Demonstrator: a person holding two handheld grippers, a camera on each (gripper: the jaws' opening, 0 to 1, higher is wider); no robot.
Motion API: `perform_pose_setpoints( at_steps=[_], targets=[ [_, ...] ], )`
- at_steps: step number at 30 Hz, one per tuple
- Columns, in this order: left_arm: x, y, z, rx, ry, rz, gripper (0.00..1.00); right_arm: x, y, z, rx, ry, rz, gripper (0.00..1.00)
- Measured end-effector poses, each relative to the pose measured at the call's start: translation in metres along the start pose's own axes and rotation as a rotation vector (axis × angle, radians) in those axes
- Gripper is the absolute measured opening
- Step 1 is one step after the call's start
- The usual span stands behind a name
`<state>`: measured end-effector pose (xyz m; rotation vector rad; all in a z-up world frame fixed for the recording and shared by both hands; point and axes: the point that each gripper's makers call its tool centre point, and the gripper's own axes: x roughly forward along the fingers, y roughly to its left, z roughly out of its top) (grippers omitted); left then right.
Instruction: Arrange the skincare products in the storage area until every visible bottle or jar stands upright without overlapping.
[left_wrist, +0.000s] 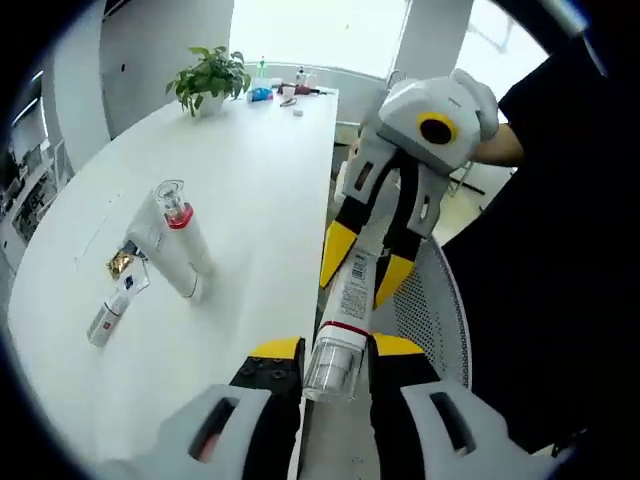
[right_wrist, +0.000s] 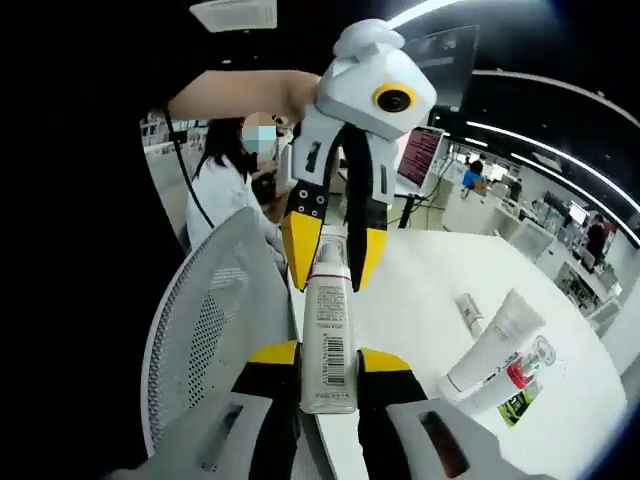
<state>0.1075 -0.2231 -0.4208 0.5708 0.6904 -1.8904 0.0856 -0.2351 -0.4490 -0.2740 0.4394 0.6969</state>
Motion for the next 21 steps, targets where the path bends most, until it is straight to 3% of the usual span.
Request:
perform_pose_setpoints(
  at_steps=[4,5,7,12,14,17,18,21],
  targets=[
    [-0.016,0.013,0.027,-0.046,-0.197,0.049,0.31,-0.006,-0.009,0.008,0.167,-0.113,-0.034,0.11],
    [-0.018,0.012,0.030,-0.056,-0.216,0.047,0.32,-0.008,-0.011,0.009,0.204,-0.138,-0.039,0.11],
    [-0.029,0.015,0.045,-0.111,-0.346,0.045,0.36,-0.012,-0.016,0.012,0.304,-0.204,-0.051,0.11],
    [-0.057,0.009,0.079,-0.299,-0.705,-0.042,0.41,-0.023,-0.021,0.034,0.495,-0.388,-0.032,0.11],
    [-0.064,0.013,0.080,-0.340,-0.779,-0.029,0.38,-0.026,-0.021,0.045,0.552,-0.460,-0.017,0.11],
    [-0.066,0.013,0.074,-0.359,-0.792,-0.016,0.34,-0.027,-0.019,0.054,0.612,-0.518,0.014,0.11],
    [-0.070,0.015,0.076,-0.357,-0.825,0.001,0.33,-0.026,-0.018,0.055,0.623,-0.518,0.022,0.11],
    [-0.074,0.011,0.079,-0.367,-0.844,-0.008,0.32,-0.024,-0.014,0.061,0.658,-0.560,0.054,0.11]
  ],
)
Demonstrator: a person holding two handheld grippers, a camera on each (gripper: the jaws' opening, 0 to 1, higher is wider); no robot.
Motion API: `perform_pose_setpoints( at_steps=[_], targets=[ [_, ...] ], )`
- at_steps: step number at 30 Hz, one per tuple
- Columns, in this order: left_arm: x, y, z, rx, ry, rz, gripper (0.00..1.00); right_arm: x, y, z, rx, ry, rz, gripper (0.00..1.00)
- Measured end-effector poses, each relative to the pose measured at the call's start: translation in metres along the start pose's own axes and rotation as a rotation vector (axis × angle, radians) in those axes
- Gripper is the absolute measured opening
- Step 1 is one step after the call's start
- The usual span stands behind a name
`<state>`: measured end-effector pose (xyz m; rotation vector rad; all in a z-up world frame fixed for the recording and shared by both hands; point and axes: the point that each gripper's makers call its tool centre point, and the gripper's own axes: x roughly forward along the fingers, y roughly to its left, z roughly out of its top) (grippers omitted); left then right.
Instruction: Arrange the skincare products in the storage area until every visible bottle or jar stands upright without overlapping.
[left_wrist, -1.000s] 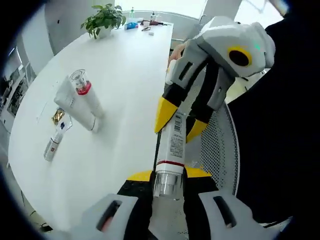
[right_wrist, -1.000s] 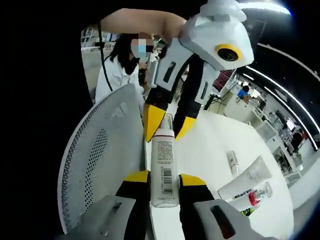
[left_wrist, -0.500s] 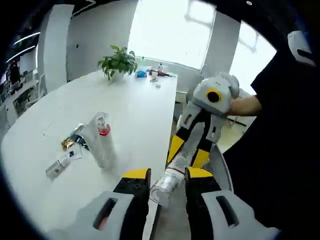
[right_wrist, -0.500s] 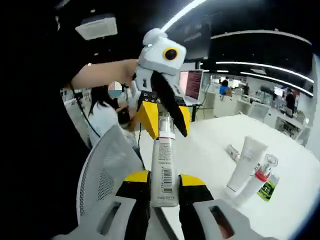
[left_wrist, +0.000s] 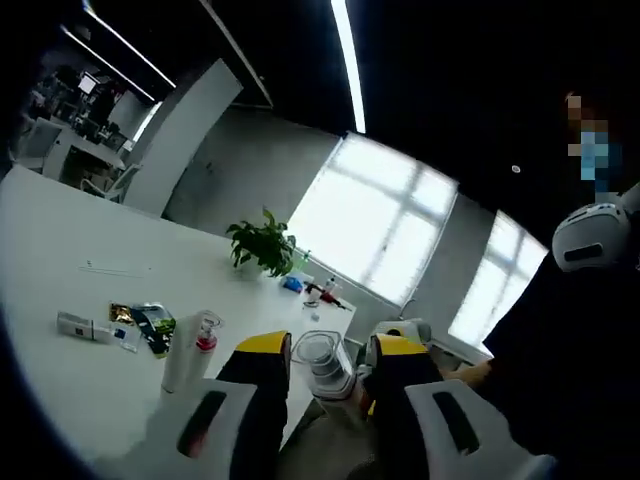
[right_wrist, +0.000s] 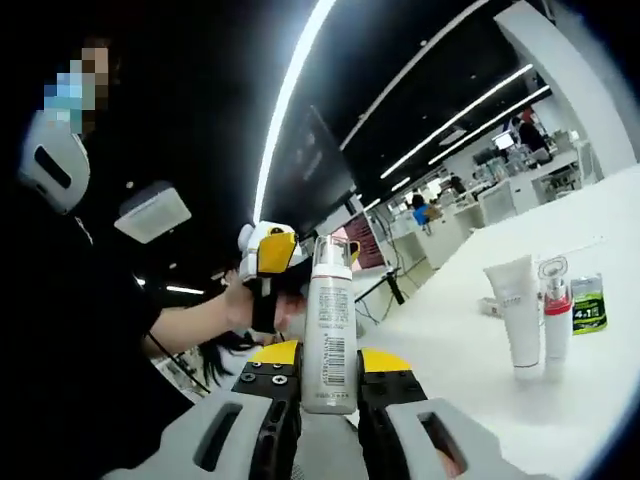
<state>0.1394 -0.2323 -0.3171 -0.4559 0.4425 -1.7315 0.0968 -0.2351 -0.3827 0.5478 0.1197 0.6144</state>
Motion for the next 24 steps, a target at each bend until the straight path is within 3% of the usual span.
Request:
perform_pose_setpoints(
  at_steps=[8,11,14,18,20,22,24],
  targets=[
    [0.001,-0.011,0.006,0.040,0.014,-0.007,0.32,0.006,0.016,0.000,0.062,-0.027,0.057,0.11],
    [0.004,-0.012,0.000,0.055,0.055,-0.001,0.33,0.009,0.019,0.003,0.067,-0.039,0.071,0.11],
    [0.005,-0.016,0.000,0.060,0.053,-0.018,0.22,0.012,0.022,0.004,0.073,-0.049,0.083,0.11],
    [0.006,-0.014,0.003,0.057,0.036,0.001,0.21,0.012,0.023,0.006,0.090,-0.074,0.083,0.11],
    [0.006,-0.013,0.003,0.061,0.040,-0.002,0.20,0.012,0.020,0.004,0.071,-0.067,0.077,0.12],
    [0.005,-0.011,0.003,0.082,0.056,0.008,0.20,0.012,0.012,0.002,-0.010,-0.057,0.034,0.12],
    [0.004,-0.006,-0.001,0.112,0.103,0.037,0.20,0.011,0.009,-0.001,-0.069,-0.039,0.009,0.14]
  ],
)
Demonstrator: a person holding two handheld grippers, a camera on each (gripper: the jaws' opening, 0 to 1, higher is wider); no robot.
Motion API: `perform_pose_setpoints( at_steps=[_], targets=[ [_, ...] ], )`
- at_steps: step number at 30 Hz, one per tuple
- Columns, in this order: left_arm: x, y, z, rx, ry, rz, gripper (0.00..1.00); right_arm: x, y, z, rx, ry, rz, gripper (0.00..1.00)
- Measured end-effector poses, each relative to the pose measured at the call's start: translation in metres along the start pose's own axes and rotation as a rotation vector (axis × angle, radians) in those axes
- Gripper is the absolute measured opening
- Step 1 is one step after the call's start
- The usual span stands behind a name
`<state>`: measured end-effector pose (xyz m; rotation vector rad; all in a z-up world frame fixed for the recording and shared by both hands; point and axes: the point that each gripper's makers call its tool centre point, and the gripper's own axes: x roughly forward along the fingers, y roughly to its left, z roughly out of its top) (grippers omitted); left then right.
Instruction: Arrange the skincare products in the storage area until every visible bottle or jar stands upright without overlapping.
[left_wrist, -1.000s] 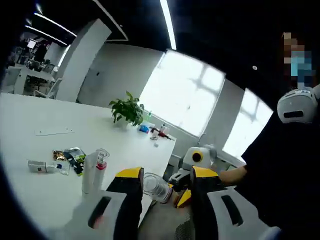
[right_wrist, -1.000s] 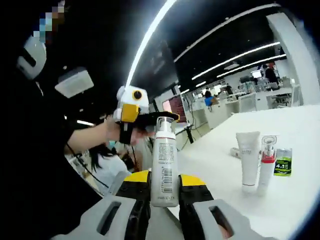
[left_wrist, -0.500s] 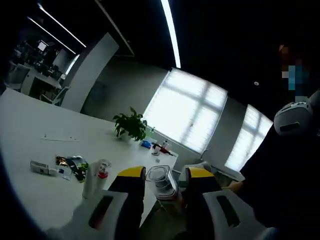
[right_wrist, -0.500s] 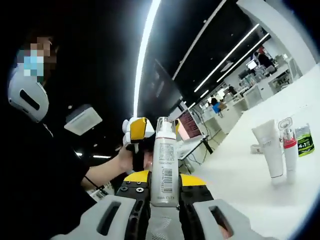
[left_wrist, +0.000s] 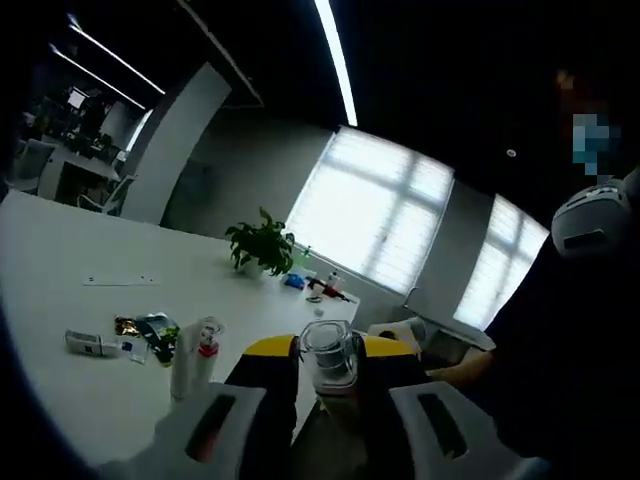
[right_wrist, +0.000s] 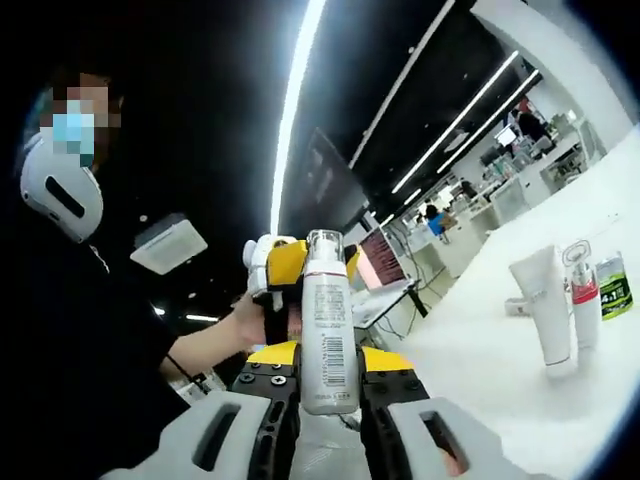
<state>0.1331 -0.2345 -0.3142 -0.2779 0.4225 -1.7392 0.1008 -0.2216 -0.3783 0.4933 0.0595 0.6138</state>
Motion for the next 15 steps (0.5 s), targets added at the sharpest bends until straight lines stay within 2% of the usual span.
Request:
perform_pose_setpoints(
  at_steps=[2,5,7,9,10,12,15],
  targets=[
    [0.004,-0.004,-0.004,0.049,0.030,0.007,0.19,0.001,-0.010,-0.006,-0.086,0.048,-0.061,0.17],
    [0.009,-0.007,-0.008,0.126,0.066,0.019,0.18,0.005,-0.012,-0.013,-0.078,0.098,-0.062,0.18],
    [0.013,-0.007,-0.011,0.195,0.100,0.028,0.17,0.006,-0.016,-0.017,-0.114,0.131,-0.083,0.17],
    [0.015,-0.004,-0.016,0.246,0.148,0.045,0.17,0.008,-0.017,-0.020,-0.128,0.147,-0.088,0.23],
    [0.016,-0.003,-0.016,0.275,0.152,0.049,0.17,0.009,-0.017,-0.020,-0.128,0.147,-0.090,0.26],
    [0.016,-0.003,-0.018,0.285,0.156,0.038,0.17,0.008,-0.019,-0.021,-0.124,0.149,-0.102,0.30],
    [0.015,0.002,-0.019,0.300,0.157,0.037,0.17,0.005,-0.025,-0.024,-0.135,0.168,-0.122,0.31]
  ],
)
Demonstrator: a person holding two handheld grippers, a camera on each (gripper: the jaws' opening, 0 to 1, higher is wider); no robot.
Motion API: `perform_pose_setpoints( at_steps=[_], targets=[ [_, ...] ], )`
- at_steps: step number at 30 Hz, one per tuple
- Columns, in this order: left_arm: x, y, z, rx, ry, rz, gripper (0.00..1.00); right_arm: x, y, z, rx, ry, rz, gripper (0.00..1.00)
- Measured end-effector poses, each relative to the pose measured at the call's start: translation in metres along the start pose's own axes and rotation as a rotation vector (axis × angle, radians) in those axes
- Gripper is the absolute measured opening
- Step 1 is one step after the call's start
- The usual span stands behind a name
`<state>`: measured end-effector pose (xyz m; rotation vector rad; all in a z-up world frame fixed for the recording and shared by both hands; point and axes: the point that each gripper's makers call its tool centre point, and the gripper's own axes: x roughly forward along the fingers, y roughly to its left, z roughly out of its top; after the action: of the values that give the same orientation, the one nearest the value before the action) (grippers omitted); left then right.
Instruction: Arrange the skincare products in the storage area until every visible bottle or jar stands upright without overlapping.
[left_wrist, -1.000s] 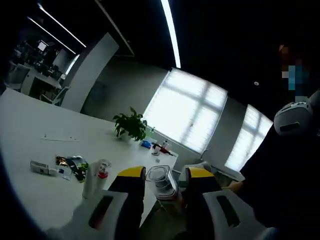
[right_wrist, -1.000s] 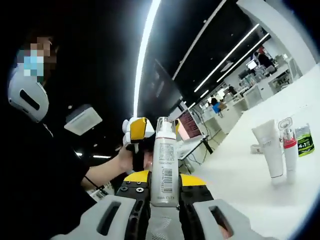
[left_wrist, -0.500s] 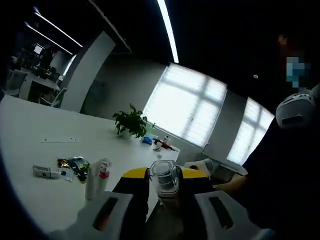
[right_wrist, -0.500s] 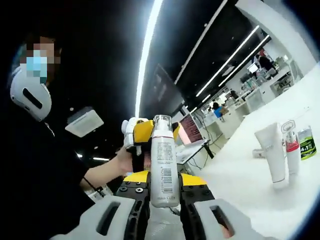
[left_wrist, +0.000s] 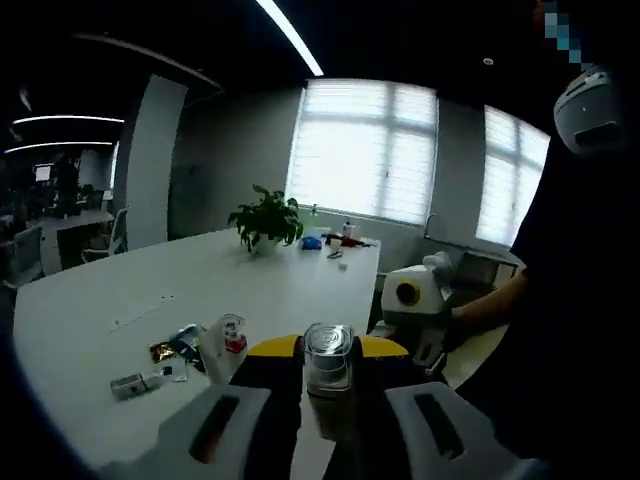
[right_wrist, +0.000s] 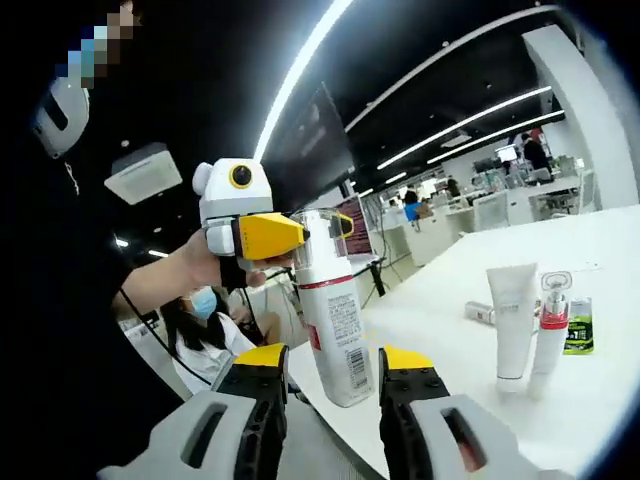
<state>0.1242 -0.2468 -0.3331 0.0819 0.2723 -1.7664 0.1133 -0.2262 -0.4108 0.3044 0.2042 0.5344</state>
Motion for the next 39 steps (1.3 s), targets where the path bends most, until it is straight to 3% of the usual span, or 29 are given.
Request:
perform_pose_setpoints(
  at_steps=[7,15,16,22,26,28,34,39],
  targets=[
    [0.002,0.019,-0.017,0.083,0.033,0.032,0.17,-0.012,-0.023,-0.012,-0.013,0.046,-0.093,0.51],
    [0.017,0.028,-0.037,0.095,0.061,0.039,0.17,-0.026,-0.048,-0.019,-0.066,0.101,-0.184,0.74],
    [0.020,0.030,-0.040,0.095,0.065,0.040,0.17,-0.031,-0.058,-0.021,-0.107,0.132,-0.224,0.76],
    [0.027,0.043,-0.050,0.096,0.072,0.050,0.17,-0.042,-0.075,-0.027,-0.155,0.184,-0.257,0.86],
    [0.032,0.056,-0.061,0.098,0.085,0.056,0.17,-0.047,-0.094,-0.024,-0.201,0.188,-0.293,1.00],
    [0.033,0.059,-0.064,0.093,0.084,0.051,0.17,-0.052,-0.098,-0.024,-0.204,0.188,-0.311,0.99],
    [0.037,0.075,-0.079,0.084,0.093,0.055,0.17,-0.071,-0.125,-0.048,-0.210,0.271,-0.382,0.99],
    [0.041,0.087,-0.090,0.077,0.091,0.064,0.17,-0.085,-0.145,-0.066,-0.227,0.303,-0.480,0.99]
  ],
)
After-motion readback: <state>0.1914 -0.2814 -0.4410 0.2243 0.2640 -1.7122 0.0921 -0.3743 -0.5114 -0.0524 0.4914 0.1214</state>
